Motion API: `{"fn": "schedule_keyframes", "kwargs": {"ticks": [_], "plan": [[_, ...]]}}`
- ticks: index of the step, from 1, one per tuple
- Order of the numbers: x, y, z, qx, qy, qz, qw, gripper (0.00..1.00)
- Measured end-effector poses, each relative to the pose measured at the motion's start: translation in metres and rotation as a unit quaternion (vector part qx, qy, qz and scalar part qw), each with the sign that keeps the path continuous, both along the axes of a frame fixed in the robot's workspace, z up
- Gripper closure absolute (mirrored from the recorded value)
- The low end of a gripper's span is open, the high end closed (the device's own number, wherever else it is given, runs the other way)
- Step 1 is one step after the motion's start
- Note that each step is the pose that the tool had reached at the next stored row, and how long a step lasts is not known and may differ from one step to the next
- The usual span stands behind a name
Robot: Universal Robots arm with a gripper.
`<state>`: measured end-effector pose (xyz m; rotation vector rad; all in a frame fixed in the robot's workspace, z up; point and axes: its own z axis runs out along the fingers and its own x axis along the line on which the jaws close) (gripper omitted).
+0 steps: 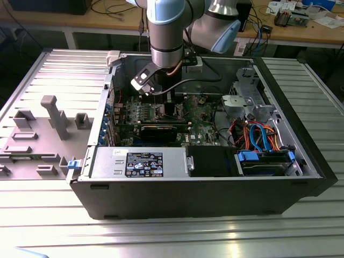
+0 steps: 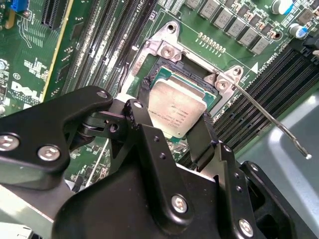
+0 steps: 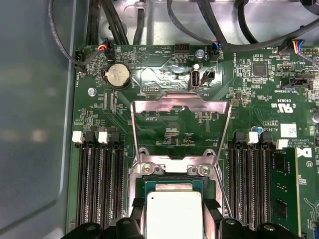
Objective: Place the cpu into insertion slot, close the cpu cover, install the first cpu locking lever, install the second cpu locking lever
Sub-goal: 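Place the cpu into insertion slot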
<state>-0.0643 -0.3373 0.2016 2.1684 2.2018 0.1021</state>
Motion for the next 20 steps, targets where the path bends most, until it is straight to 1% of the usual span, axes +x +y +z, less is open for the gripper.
{"fn": "schedule_keyframes", "kwargs": {"ticks": [4, 8, 10, 14, 17, 20], "plan": [[0.0, 0.0, -0.0011, 0.0, -0.0001, -0.006, 0.99998, 0.45], [0.0, 0.0001, -0.0027, 0.0, -0.0001, -0.006, 0.99998, 0.45], [-0.0001, -0.0001, -0.0048, -0.0005, 0.0002, -0.007, 0.99998, 0.45], [0.0, 0.0, -0.0055, -0.0001, -0.0001, -0.007, 0.99998, 0.45], [-0.0001, -0.0001, -0.0078, -0.0005, 0.0002, -0.007, 0.99998, 0.45], [-0.0001, -0.0002, -0.008, -0.0004, 0.0001, -0.006, 0.99998, 0.45]]}}
